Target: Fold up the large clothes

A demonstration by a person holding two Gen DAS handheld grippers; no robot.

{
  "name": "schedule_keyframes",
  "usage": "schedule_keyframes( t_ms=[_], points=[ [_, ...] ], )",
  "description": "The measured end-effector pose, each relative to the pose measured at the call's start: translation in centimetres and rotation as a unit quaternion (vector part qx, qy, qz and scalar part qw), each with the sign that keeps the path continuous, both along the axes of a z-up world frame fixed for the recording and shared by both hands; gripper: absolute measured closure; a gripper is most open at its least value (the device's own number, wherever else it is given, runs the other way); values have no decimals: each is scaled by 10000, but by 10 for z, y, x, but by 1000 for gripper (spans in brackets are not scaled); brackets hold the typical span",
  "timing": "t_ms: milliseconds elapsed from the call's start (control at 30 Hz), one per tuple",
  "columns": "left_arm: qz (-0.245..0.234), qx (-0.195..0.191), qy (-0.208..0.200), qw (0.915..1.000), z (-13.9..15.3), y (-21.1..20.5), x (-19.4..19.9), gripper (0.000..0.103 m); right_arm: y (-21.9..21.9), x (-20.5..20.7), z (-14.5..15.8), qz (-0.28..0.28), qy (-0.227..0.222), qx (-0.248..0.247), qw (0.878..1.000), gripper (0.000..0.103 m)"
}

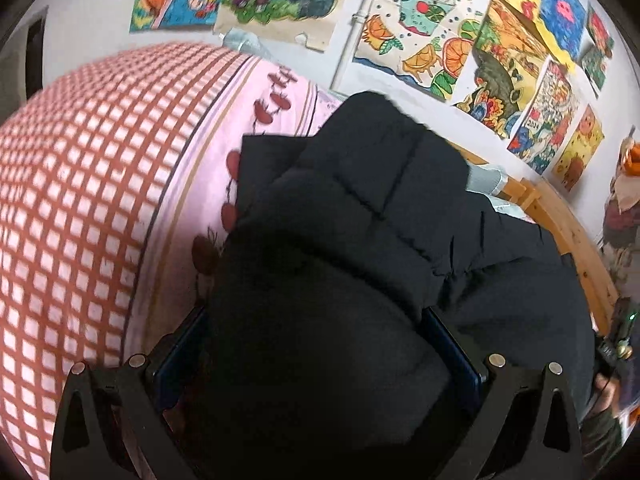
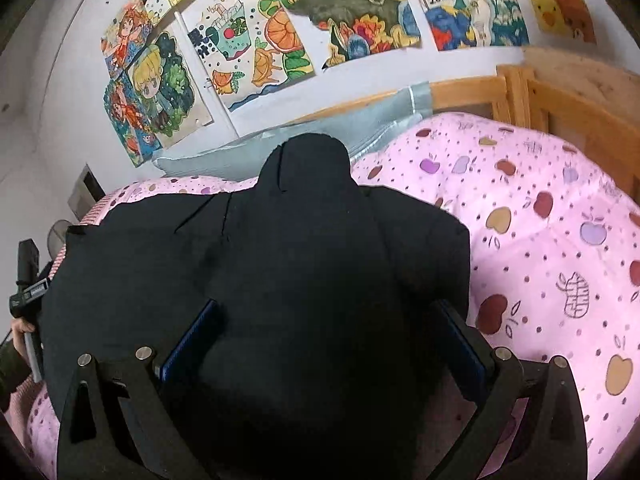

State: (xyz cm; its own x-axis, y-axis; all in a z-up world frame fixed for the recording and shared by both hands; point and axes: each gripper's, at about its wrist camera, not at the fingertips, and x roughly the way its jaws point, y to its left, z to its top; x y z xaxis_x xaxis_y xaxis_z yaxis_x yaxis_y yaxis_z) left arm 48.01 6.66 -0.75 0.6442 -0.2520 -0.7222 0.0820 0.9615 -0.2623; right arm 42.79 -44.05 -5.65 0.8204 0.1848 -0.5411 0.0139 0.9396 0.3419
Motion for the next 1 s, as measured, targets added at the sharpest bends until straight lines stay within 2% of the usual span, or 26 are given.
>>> schedule_keyframes(
  t_ms=[133, 200, 300, 367, 500, 833, 1000],
  points=[
    [-46, 8, 0, 10000, -3, 0, -5, 0, -9, -19, 2, -444, -405, 47, 9982, 2],
    [-75, -7, 8, 10000, -4, 0, -5, 0, -23, -26, -5, -497, -539, 456, 9963, 2],
    [-138, -128, 95, 9998, -9, 2, -4, 0, -38, -16, -27, -135, -272, 1087, 9936, 1],
    [-200, -264, 187, 9993, -15, 4, -5, 0, -36, -17, -35, 205, -412, 1188, 9919, 1],
    [-282, -269, 227, 9990, -20, 2, -9, 0, -16, -19, -38, 789, -578, 1008, 9901, 1],
    [-226, -120, 251, 9994, -19, -4, -9, 0, -15, -18, -43, 753, -591, 1053, 9898, 1],
    [-197, -110, 394, 9990, -19, -10, 0, 0, -17, -25, -48, 742, -553, 1034, 9903, 1]
  ],
)
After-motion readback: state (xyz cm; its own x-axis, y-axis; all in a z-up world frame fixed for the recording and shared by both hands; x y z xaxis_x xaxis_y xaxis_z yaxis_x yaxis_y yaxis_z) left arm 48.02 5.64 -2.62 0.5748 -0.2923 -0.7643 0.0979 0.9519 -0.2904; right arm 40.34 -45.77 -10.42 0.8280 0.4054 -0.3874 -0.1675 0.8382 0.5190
